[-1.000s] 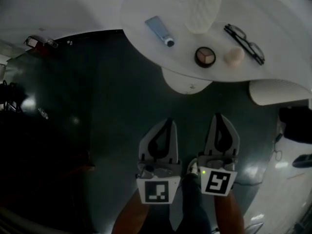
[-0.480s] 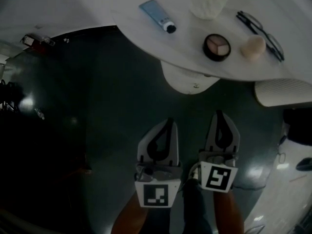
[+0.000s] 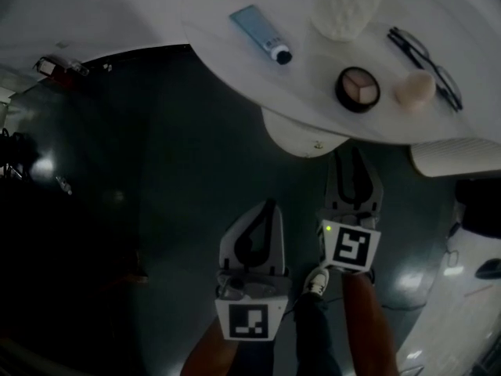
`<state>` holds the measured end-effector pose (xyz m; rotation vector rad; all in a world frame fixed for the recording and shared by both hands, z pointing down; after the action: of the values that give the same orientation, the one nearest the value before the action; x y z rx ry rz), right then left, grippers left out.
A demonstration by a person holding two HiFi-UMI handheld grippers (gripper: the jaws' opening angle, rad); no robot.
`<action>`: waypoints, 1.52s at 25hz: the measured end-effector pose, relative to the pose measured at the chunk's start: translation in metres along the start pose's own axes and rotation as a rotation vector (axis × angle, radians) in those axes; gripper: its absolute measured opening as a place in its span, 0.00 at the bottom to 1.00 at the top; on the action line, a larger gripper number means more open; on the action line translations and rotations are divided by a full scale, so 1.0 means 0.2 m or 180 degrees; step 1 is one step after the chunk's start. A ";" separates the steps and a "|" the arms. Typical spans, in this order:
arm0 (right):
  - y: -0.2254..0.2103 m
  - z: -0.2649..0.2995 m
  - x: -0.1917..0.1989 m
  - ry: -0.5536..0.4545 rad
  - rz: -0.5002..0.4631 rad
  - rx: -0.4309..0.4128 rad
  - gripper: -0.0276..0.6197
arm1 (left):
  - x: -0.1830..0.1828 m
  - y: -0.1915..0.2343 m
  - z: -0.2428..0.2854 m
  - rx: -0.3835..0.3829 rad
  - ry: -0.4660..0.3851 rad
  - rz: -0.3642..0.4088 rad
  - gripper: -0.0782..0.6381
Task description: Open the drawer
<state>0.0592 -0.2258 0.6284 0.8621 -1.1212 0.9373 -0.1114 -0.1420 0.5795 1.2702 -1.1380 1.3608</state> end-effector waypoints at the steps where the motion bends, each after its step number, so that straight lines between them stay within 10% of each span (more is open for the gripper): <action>1: -0.01 0.03 0.01 0.0027 0.0027 0.0026 0.23 | 0.00 0.00 0.00 0.0008 -0.0003 -0.0009 0.11; 16: -0.03 0.29 0.01 0.0183 0.0232 0.0438 0.24 | 0.01 0.03 -0.04 -0.0017 0.0096 -0.0058 0.11; 38: 0.09 0.05 0.06 0.0132 0.0085 0.0363 0.21 | -0.02 0.10 -0.04 -0.0115 0.0070 -0.0082 0.11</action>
<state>0.0418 -0.2272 0.6438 0.9180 -1.0538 1.0448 -0.1327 -0.1380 0.5739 1.2372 -1.1227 1.3265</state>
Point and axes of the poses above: the fingertips, and each gripper's own axes: z forward along the fingers, y to its left, x out of its underside, the point moved 10 cm from there along -z, backward along the fingers, and after that the axes turned 9 degrees about -x, right-handed, at the moved point
